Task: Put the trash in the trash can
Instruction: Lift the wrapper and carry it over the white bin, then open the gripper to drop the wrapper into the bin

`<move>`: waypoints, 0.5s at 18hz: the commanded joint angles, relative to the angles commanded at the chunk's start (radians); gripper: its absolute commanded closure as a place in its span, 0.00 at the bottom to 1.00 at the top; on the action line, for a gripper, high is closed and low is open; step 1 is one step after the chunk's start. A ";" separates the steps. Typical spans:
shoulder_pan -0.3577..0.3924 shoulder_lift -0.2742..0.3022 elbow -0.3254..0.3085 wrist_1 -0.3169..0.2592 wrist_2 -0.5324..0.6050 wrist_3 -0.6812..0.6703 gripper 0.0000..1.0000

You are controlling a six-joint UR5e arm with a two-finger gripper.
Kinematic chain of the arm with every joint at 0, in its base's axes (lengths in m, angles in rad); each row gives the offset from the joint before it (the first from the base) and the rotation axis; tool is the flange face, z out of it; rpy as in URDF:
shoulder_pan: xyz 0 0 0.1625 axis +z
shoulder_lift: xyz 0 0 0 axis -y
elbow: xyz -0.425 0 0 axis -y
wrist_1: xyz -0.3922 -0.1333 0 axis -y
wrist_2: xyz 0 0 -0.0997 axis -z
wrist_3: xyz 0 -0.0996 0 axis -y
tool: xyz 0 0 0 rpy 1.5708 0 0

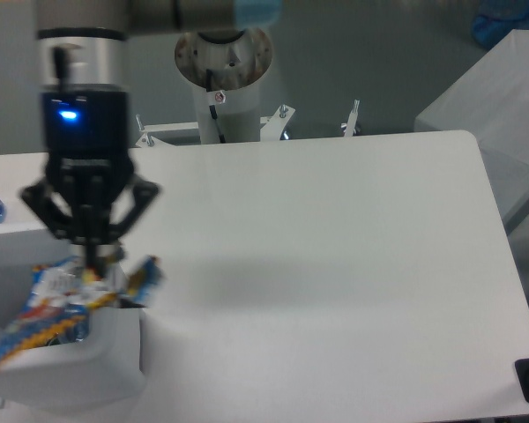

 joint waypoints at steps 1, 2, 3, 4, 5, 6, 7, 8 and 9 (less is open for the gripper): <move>-0.011 0.000 -0.011 0.000 0.000 0.000 0.96; -0.020 -0.002 -0.021 0.000 0.000 0.000 0.96; -0.034 -0.006 -0.034 0.000 0.002 0.000 0.96; -0.042 -0.009 -0.043 0.000 0.003 -0.003 0.96; -0.046 -0.015 -0.049 0.000 0.005 -0.011 0.96; -0.057 -0.020 -0.061 0.000 0.006 -0.012 0.96; -0.060 -0.025 -0.067 0.000 0.008 -0.012 0.96; -0.063 -0.037 -0.068 0.000 0.008 -0.012 0.96; -0.065 -0.044 -0.069 0.000 0.009 -0.012 0.96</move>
